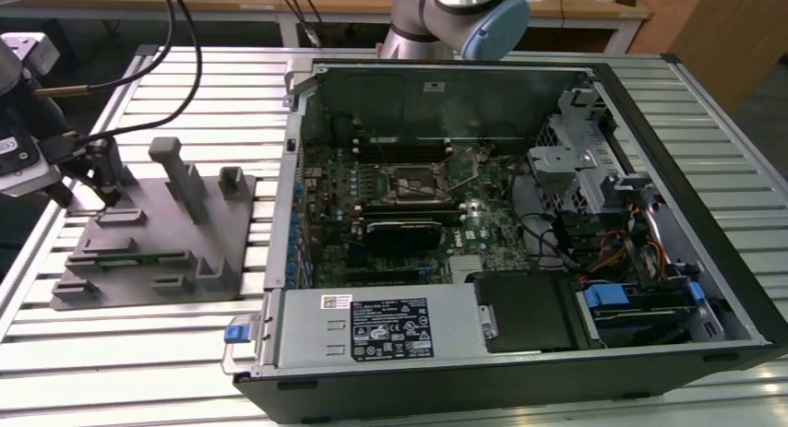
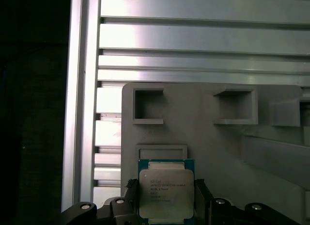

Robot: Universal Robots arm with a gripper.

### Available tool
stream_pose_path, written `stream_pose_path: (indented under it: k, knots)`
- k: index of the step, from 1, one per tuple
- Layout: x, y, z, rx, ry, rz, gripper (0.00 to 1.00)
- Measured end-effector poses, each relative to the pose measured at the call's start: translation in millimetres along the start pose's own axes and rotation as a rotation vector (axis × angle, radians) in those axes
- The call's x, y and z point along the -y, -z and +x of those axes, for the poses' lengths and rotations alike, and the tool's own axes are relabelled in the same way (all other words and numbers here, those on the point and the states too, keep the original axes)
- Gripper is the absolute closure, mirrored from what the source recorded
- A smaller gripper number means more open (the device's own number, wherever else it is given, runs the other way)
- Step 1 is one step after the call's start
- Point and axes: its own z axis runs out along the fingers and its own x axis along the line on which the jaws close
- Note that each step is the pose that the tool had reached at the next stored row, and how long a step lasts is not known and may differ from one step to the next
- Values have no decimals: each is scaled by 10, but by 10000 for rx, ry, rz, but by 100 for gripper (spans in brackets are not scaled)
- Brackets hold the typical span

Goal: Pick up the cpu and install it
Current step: 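Pick up the cpu and move it towards the insertion slot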

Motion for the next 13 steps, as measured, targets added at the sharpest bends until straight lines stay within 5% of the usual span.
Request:
stream_pose_path:
  k: [13]
  knots:
    - [-2,27,0,0,0,0,46]
